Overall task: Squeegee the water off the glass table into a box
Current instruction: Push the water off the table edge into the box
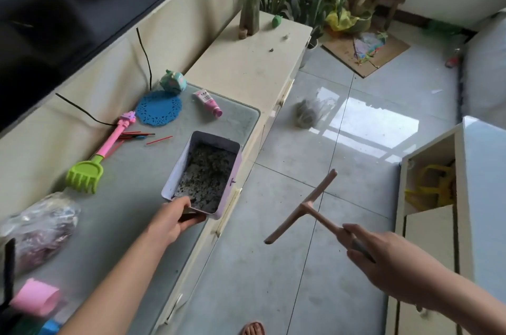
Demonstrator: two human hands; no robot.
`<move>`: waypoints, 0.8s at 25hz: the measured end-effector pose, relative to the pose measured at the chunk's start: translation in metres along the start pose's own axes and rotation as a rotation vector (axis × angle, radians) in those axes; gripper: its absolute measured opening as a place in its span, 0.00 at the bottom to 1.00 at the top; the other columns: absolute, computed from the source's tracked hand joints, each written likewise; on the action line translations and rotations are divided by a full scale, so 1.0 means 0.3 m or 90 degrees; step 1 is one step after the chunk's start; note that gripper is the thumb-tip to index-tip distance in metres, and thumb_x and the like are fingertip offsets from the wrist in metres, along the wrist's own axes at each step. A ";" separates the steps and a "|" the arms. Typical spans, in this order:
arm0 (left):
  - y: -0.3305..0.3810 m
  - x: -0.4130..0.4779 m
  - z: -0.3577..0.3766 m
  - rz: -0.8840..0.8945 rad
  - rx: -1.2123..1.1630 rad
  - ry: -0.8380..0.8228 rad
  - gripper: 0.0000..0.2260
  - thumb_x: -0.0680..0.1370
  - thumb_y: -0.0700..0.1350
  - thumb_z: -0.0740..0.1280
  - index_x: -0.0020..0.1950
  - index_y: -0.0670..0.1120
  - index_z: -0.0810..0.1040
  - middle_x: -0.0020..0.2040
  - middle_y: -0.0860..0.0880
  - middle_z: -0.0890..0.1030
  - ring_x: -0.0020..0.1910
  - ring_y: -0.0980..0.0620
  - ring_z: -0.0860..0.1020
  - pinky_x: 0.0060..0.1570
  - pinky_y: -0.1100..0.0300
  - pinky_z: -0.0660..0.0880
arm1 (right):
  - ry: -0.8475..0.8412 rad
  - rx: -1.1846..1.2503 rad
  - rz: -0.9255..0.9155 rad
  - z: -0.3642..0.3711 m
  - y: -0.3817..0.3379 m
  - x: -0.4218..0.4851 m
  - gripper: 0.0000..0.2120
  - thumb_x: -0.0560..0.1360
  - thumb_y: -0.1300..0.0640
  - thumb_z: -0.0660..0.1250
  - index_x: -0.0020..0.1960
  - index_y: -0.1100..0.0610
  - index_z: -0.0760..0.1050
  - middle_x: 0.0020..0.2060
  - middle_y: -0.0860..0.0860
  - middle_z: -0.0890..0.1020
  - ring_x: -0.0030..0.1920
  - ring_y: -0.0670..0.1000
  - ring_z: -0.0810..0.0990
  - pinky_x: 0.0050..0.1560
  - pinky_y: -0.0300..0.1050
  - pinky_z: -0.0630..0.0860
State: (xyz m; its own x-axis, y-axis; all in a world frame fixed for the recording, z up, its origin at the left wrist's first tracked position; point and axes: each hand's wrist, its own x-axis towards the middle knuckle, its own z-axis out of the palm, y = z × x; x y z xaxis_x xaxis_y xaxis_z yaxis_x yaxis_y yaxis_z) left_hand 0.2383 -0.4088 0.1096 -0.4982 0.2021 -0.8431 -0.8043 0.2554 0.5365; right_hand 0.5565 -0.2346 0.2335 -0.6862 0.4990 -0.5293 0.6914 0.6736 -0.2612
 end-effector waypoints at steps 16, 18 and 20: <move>-0.724 -0.621 0.411 -0.129 0.024 -0.162 0.07 0.75 0.27 0.57 0.40 0.36 0.70 0.44 0.35 0.75 0.44 0.35 0.76 0.35 0.44 0.80 | -0.022 0.068 0.212 0.191 0.650 -0.862 0.09 0.81 0.47 0.54 0.52 0.52 0.63 0.47 0.50 0.77 0.46 0.55 0.75 0.44 0.47 0.70; -0.872 -0.670 0.459 -0.159 0.041 -0.176 0.09 0.75 0.26 0.56 0.39 0.37 0.70 0.47 0.35 0.74 0.50 0.33 0.75 0.41 0.41 0.78 | -0.078 0.086 0.251 0.255 0.764 -1.008 0.08 0.81 0.48 0.54 0.48 0.52 0.59 0.42 0.48 0.73 0.42 0.53 0.71 0.42 0.46 0.66; -1.024 -0.708 0.514 -0.194 0.057 -0.176 0.09 0.75 0.27 0.56 0.39 0.38 0.69 0.49 0.34 0.74 0.57 0.31 0.73 0.48 0.44 0.78 | -0.125 0.131 0.276 0.337 0.887 -1.155 0.08 0.82 0.50 0.54 0.47 0.52 0.58 0.40 0.46 0.71 0.41 0.52 0.70 0.42 0.46 0.65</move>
State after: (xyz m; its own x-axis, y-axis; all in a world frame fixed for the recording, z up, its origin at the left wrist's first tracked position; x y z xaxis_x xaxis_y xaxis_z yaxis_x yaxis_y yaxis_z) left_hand 0.6411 -0.3845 0.1292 -0.1258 0.3481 -0.9290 -0.8642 0.4215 0.2750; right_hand 1.0010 -0.2833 0.2658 -0.2847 0.5838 -0.7603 0.9467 0.2958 -0.1273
